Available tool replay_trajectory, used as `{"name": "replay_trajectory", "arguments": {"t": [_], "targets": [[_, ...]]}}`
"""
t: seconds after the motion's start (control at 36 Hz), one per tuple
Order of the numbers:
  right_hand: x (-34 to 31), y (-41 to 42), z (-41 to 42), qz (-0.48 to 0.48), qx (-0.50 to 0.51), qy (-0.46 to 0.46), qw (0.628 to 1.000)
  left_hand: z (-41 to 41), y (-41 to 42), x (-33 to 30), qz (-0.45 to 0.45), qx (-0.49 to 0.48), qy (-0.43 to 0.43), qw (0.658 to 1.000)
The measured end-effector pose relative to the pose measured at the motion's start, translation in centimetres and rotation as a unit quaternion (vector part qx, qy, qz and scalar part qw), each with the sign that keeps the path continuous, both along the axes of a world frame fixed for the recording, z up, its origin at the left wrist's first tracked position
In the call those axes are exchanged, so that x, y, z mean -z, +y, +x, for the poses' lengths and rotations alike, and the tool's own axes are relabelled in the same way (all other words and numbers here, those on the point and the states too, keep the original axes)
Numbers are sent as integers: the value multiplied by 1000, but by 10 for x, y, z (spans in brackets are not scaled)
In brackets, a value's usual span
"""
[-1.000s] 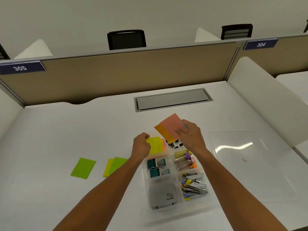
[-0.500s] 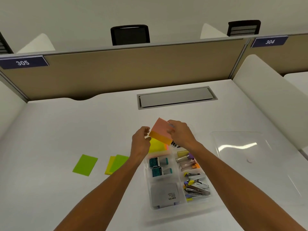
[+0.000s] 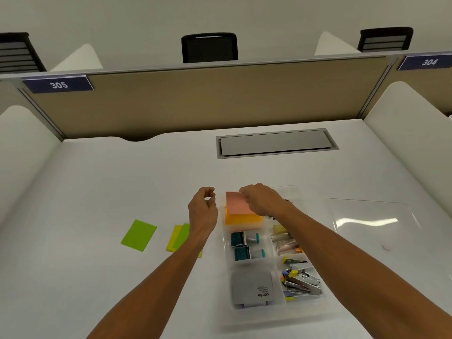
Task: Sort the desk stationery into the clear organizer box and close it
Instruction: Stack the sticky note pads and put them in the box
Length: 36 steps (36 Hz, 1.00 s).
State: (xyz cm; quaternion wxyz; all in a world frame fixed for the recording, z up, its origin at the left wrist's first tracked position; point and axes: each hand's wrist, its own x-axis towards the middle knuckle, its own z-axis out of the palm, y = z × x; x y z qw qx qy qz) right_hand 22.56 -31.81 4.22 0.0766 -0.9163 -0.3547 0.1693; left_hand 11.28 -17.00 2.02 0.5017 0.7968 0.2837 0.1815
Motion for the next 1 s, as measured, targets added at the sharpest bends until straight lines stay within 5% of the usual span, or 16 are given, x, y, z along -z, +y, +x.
{"name": "replay_trajectory", "arguments": {"t": [0.25, 0.61, 1.0], "targets": [[11, 8, -6, -102, -54, -34, 993, -2, 6, 3, 6, -6, -4, 1000], [16, 8, -24, -125, -58, -117, 984, -1, 6, 8, 18, 0, -8, 1000], [4, 30, -45, 8, -30, -148, 989, -14, 15, 6, 32, 7, -23, 999]]}}
